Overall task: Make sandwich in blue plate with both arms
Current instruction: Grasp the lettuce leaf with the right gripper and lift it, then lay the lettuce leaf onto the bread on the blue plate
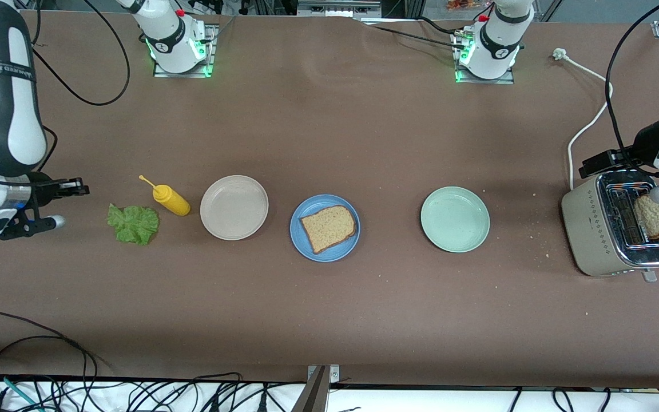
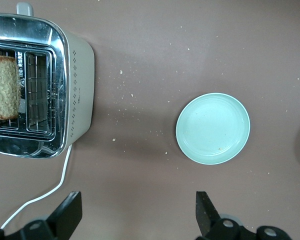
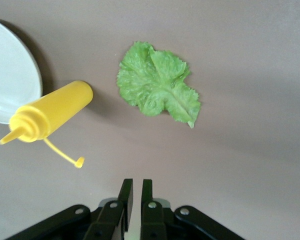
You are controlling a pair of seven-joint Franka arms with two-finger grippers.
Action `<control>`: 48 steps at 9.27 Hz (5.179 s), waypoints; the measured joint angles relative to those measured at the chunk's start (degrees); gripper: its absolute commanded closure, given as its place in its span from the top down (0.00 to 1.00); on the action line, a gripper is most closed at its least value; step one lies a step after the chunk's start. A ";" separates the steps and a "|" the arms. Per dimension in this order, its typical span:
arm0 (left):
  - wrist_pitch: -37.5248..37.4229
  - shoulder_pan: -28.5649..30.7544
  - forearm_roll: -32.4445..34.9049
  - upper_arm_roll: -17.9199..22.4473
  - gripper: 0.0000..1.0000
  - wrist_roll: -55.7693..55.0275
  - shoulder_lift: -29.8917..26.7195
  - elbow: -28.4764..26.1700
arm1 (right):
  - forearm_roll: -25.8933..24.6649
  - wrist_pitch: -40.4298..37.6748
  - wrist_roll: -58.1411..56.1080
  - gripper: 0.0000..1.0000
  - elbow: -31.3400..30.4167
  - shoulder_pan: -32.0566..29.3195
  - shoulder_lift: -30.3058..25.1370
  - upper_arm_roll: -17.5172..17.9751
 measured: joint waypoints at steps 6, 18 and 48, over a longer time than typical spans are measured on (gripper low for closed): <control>-0.02 0.05 0.00 0.05 1.00 0.44 -0.03 -0.07 | -0.33 13.58 0.13 1.00 -0.49 0.45 11.81 0.42; -0.03 0.07 0.00 0.05 1.00 0.50 -0.05 -0.12 | -0.41 14.46 -1.14 0.00 0.92 0.24 15.05 0.28; -0.05 0.27 0.00 0.24 1.00 0.51 -0.08 -0.35 | 15.83 43.02 17.25 1.00 13.63 27.36 26.05 15.61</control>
